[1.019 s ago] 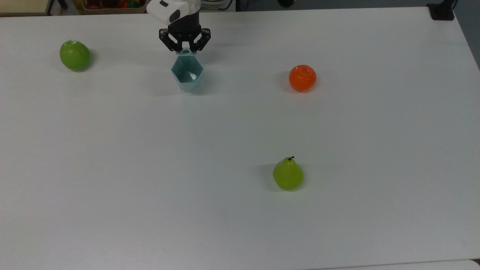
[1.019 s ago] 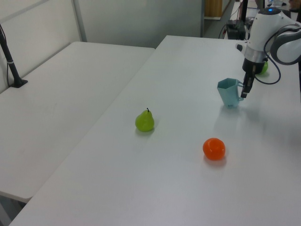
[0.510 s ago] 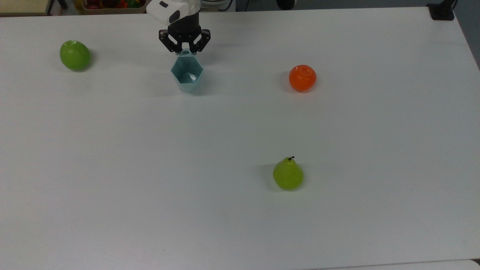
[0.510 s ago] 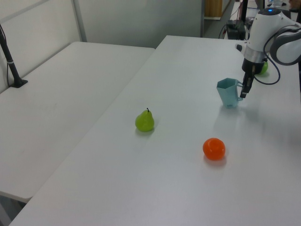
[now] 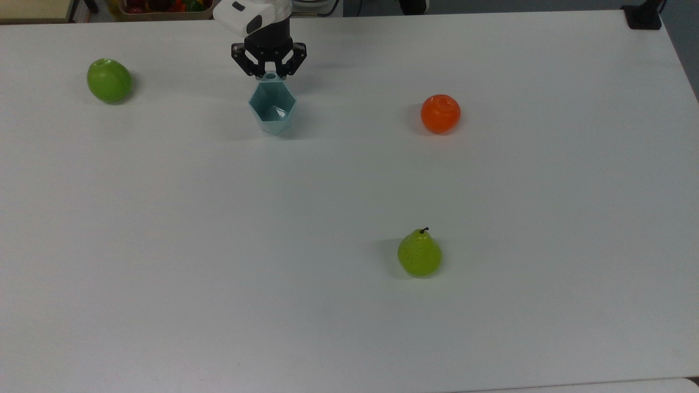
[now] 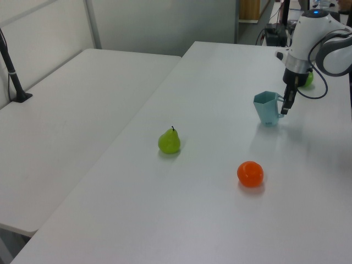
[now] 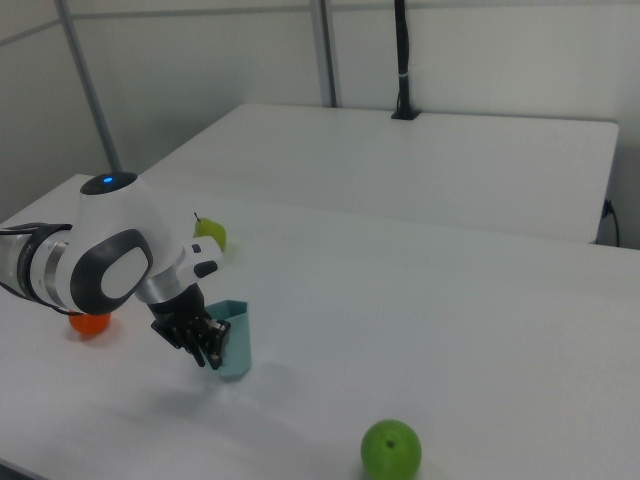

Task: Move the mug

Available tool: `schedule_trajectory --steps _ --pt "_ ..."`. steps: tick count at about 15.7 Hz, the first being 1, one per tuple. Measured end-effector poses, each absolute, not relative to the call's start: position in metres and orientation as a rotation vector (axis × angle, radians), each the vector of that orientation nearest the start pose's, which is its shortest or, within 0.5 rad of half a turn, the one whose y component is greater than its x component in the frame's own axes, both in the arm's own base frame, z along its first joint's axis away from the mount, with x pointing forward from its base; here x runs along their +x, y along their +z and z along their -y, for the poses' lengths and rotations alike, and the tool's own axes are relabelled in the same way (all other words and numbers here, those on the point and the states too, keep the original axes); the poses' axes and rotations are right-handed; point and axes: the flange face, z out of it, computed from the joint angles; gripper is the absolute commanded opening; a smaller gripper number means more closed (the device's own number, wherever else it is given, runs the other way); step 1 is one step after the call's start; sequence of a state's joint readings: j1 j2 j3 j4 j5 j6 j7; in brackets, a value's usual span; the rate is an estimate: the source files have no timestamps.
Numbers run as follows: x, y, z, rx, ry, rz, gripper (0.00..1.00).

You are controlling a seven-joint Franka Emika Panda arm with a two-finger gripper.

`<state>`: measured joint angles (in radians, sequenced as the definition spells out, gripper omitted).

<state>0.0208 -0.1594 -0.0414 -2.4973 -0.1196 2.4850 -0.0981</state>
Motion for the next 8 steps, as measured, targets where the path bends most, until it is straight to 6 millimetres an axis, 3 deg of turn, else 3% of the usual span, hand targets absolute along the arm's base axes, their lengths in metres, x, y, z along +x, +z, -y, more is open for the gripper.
schedule_trajectory --steps 3,8 --pt "0.466 0.354 0.009 -3.205 -0.204 0.268 1.0" --pt "0.463 0.324 0.009 -3.206 -0.091 0.271 1.0"
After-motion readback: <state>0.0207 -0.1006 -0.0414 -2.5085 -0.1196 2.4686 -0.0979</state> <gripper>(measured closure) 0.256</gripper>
